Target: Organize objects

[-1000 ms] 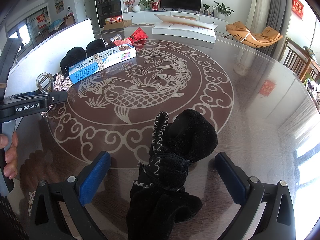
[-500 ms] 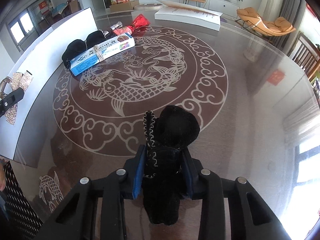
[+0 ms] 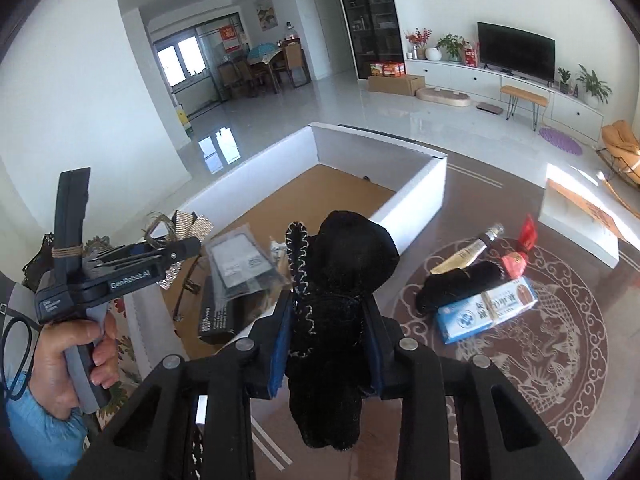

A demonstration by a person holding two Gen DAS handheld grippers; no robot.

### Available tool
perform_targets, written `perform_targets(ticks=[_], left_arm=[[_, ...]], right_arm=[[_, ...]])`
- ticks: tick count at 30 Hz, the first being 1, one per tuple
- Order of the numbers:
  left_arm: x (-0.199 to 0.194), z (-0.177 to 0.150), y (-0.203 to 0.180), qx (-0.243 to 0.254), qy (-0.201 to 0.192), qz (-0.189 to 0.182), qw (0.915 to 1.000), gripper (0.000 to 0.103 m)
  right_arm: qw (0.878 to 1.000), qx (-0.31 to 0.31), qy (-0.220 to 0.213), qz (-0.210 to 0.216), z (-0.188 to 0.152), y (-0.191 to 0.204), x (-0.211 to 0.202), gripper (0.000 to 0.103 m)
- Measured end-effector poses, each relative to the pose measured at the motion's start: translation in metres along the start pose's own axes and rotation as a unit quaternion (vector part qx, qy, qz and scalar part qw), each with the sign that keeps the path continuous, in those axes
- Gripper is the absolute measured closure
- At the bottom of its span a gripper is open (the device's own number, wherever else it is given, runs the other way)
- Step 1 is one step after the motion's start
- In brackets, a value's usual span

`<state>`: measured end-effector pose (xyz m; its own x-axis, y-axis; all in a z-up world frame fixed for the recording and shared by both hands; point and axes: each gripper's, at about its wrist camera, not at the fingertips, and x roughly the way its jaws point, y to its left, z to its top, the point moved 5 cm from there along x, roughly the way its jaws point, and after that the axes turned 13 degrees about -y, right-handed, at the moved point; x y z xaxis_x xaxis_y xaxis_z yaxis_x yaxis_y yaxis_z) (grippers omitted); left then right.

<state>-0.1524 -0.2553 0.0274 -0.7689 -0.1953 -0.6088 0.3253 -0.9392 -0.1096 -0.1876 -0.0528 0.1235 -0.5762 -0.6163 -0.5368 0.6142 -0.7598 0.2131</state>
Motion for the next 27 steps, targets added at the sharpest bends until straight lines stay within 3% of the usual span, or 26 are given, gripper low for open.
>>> perform_targets(ticks=[3,4,6,7,8,10,12,14,17,20,24,27], left_arm=[[0.015,-0.007,0.026,-0.006,0.03,0.036,0.9989,0.044],[0.018,-0.011,0.031,-0.005,0.036,0.05,0.9981,0.03],[0.02,-0.019,0.039,-0.003,0.036,0.075,0.9965,0.014],[0.018,-0.022,0.04,-0.002,0.03,0.083,0.9961,0.014],[0.016,-0.025,0.041,-0.001,0.024,0.087,0.9959,0.014],[0.009,-0.029,0.036,0.002,0.007,0.091,0.9959,0.014],[-0.005,-0.03,0.028,0.005,-0.022,0.094,0.9954,0.014],[-0.02,-0.033,0.015,0.003,-0.049,0.087,0.995,0.014],[-0.043,-0.039,-0.02,-0.007,-0.081,0.05,0.9954,0.014],[-0.068,-0.05,-0.069,-0.007,-0.103,-0.015,0.9945,0.014],[-0.094,-0.079,-0.147,0.018,-0.102,-0.114,0.9881,0.006],[-0.104,-0.11,-0.2,0.048,-0.083,-0.178,0.9793,0.004]], right_arm=[[0.998,-0.023,0.028,0.043,0.002,0.053,0.041,0.069],[0.997,-0.025,0.044,0.055,-0.004,0.068,0.055,0.066],[0.994,-0.02,0.085,0.066,-0.018,0.085,0.079,0.043],[0.993,-0.015,0.098,0.065,-0.024,0.088,0.086,0.033],[0.993,-0.008,0.101,0.064,-0.029,0.09,0.089,0.033],[0.994,0.005,0.089,0.059,-0.033,0.085,0.085,0.032],[0.997,0.02,0.059,0.05,-0.033,0.074,0.069,0.025],[0.999,0.022,0.026,0.021,-0.033,0.054,0.047,0.01],[0.999,0.017,-0.021,-0.04,-0.039,0.013,0.009,0.001],[0.992,0.013,-0.045,-0.119,-0.061,-0.043,-0.026,0.0],[0.971,0.02,-0.014,-0.238,-0.121,-0.122,-0.065,0.0],[0.956,0.054,0.025,-0.288,-0.17,-0.172,-0.087,0.0]])
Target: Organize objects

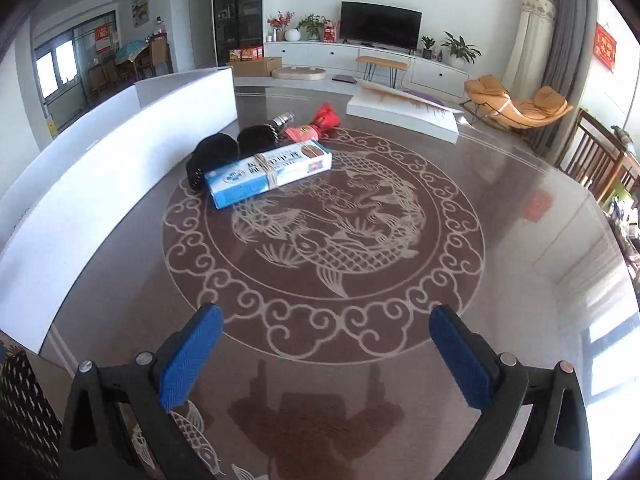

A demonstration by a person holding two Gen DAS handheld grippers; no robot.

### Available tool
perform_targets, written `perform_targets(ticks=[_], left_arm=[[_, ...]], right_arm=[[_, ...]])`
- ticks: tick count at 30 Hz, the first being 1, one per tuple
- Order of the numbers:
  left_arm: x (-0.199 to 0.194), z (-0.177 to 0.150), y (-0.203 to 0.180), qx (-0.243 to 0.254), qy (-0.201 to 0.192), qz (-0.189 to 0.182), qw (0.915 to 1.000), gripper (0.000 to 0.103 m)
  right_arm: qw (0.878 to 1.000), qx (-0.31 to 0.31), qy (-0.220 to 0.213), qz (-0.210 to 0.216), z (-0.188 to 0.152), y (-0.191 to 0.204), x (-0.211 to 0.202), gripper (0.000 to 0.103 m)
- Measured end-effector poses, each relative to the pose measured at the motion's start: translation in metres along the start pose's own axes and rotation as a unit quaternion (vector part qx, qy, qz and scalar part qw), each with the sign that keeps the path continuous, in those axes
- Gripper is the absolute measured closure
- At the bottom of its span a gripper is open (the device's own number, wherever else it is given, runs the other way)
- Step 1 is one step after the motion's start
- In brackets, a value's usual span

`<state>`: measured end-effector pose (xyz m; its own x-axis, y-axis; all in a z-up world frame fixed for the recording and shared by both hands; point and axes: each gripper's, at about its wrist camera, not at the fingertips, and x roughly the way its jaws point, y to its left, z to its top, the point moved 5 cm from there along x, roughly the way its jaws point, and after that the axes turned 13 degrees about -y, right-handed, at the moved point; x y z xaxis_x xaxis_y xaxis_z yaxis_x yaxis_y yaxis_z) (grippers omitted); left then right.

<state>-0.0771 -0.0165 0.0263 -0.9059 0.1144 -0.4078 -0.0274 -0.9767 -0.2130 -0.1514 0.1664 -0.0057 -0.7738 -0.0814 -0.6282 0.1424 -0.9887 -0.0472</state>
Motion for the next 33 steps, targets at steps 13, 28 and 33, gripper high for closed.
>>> perform_targets(ticks=[13,28,33], left_arm=[[0.055,-0.097,-0.045,0.079,0.105,-0.01,0.9913,0.004],[0.071,-0.119,-0.015,0.075,0.132,0.032,0.9879,0.004],[0.072,-0.12,-0.017,0.089,0.133,0.037,0.9864,0.004]], right_arm=[[0.999,0.021,0.017,-0.042,-0.052,-0.05,0.003,0.0],[0.998,0.045,0.026,-0.027,-0.053,-0.051,0.012,0.0],[0.998,0.045,0.025,-0.027,-0.053,-0.05,0.012,0.0]])
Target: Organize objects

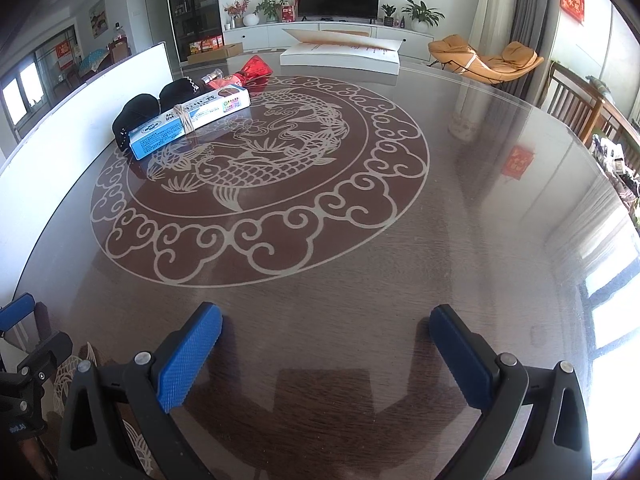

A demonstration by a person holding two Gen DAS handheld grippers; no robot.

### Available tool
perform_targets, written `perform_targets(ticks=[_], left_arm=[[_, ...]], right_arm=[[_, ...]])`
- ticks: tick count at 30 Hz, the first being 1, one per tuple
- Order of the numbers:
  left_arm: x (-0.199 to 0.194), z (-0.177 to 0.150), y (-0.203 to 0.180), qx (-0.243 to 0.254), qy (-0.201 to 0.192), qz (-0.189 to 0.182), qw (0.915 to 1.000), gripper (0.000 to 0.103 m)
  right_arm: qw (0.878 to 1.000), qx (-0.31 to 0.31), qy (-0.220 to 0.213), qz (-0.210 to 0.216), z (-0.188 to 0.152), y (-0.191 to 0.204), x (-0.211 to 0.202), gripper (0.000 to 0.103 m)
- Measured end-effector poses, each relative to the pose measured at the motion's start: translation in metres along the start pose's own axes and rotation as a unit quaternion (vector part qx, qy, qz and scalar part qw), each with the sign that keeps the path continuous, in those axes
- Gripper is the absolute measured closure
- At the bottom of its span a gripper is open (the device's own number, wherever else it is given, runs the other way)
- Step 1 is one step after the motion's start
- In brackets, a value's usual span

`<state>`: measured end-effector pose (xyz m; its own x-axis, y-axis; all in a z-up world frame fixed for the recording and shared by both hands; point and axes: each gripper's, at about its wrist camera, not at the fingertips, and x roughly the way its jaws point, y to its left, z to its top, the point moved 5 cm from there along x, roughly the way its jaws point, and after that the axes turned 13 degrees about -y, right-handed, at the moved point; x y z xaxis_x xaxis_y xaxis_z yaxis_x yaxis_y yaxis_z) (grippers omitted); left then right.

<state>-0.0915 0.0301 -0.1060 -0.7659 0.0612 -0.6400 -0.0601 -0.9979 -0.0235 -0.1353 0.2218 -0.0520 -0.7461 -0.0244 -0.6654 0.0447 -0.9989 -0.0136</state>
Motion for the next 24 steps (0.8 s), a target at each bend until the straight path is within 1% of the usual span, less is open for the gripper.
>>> perform_targets(ticks=[5,11,17,24], left_arm=[[0.0016,-0.0002,-0.002,0.011,0.001,0.005,0.9999,0.004],[0.0017,-0.0001,-0.0019,0.012,0.0,0.005,0.9999,0.003],[0.0016,-0.0003,-0.003,0.013,0.001,0.005,0.9999,0.0],[0.0015,-0.0009,-0.003,0.012,0.001,0.005,0.9999,0.0]], right_arm=[[1.0,0.0,0.0,0.0,0.0002,-0.0005,0.0,0.0],[1.0,0.0,0.0,0.0,0.0002,-0.0002,0.0002,0.0],[1.0,0.0,0.0,0.0,0.0002,-0.0002,0.0002,0.0],[1.0,0.0,0.0,0.0,0.0001,-0.0004,0.0001,0.0]])
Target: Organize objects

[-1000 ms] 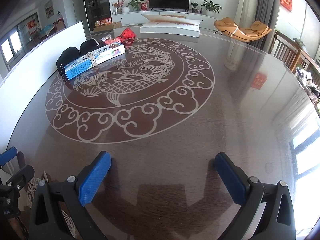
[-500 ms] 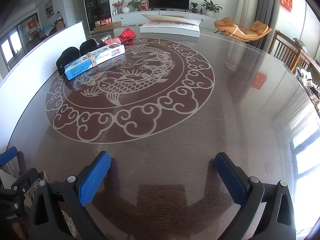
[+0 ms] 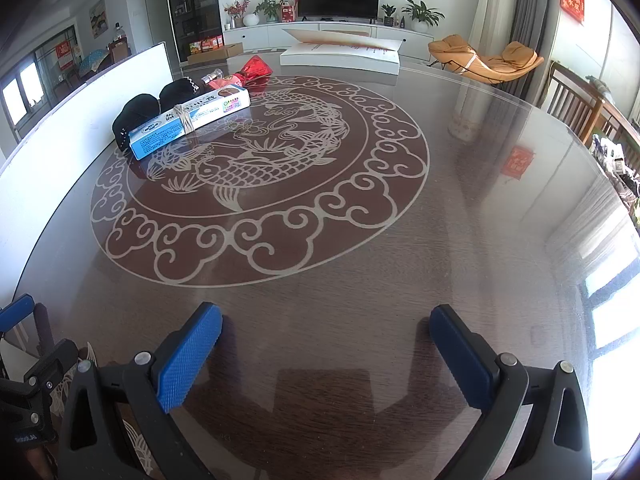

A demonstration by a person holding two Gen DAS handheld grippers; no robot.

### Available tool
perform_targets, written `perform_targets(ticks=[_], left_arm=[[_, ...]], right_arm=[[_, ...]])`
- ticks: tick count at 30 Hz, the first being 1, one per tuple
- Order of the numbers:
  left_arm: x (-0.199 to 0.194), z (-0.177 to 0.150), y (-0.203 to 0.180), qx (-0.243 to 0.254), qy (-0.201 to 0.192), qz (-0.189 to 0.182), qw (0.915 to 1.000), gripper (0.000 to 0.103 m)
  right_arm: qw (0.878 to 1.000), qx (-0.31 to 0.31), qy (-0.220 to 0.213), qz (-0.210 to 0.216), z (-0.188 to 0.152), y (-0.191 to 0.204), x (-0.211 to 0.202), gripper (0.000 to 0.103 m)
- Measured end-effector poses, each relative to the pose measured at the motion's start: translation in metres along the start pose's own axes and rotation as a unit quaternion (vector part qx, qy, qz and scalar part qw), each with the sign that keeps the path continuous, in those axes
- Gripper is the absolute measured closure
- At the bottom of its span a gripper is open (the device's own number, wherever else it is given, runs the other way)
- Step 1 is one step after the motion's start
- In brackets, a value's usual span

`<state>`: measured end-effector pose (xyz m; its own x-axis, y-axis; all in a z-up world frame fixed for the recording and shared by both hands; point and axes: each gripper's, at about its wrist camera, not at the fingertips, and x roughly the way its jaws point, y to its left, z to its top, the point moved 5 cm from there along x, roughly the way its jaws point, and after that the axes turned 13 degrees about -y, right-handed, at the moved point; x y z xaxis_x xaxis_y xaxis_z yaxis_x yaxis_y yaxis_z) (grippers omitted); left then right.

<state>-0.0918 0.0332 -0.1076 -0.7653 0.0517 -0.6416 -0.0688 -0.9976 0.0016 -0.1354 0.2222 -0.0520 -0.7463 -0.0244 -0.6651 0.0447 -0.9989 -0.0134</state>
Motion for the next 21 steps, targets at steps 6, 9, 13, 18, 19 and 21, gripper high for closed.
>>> perform_targets(ticks=[6,9,13,18,19,21], left_arm=[[-0.0003,-0.0005,-0.0002,0.001,-0.001,0.0,1.0,0.0],[-0.0002,-0.0005,-0.0002,0.001,-0.001,0.0,1.0,0.0],[-0.0003,-0.0006,-0.0002,0.0,-0.001,0.0,1.0,0.0],[-0.0013,-0.0002,-0.0001,0.002,-0.002,-0.002,1.0,0.0],[-0.0013,-0.0003,-0.0001,0.002,-0.002,-0.002,1.0,0.0],[-0.0014,-0.0003,-0.0002,0.002,-0.002,-0.002,1.0,0.0]], right_arm=[[1.0,0.0,0.0,0.0,0.0,0.0,0.0001,0.0],[1.0,0.0,0.0,0.0,0.0,0.0,0.0001,0.0],[1.0,0.0,0.0,0.0,0.0,0.0,0.0002,0.0],[1.0,0.0,0.0,0.0,0.0,0.0,0.0002,0.0],[1.0,0.0,0.0,0.0,0.0,0.0,0.0001,0.0],[1.0,0.0,0.0,0.0,0.0,0.0,0.0002,0.0]])
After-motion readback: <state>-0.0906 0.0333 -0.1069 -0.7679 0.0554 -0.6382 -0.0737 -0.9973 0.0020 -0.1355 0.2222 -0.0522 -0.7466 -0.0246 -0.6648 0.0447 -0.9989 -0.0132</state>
